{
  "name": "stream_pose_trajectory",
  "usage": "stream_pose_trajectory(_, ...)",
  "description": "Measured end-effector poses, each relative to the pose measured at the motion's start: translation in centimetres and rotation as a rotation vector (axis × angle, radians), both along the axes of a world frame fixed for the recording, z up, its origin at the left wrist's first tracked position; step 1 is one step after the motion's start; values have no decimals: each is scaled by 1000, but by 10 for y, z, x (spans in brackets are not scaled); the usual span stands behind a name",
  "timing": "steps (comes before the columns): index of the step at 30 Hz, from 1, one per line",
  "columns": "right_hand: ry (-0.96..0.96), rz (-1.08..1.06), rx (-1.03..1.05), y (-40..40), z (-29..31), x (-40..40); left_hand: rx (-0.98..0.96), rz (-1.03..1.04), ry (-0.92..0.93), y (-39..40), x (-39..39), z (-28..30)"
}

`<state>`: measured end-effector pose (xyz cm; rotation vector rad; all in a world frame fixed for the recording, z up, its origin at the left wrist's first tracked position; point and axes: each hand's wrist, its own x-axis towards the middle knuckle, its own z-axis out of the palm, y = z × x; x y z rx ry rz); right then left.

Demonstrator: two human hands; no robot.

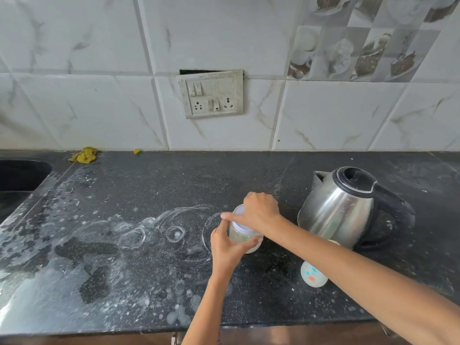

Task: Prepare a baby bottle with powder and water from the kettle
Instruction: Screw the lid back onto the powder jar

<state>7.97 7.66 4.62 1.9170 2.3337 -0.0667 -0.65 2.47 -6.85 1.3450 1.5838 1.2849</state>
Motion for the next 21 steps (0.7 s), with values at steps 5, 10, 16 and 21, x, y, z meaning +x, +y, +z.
stream_pose_trajectory(5,1,-82,-116,3,21,24,-8,17,13,1,0,-3)
stream_pose_trajectory(10,92,373,-275,-1,17,35,-14,16,-4,1,-1,-2)
stream_pose_trajectory(16,80,128,-124,1,29,16,-37,11,7,0,0,-3)
stream_pose_trajectory(21,-43,279,-198,3,30,28,-13,21,0,1,0,0)
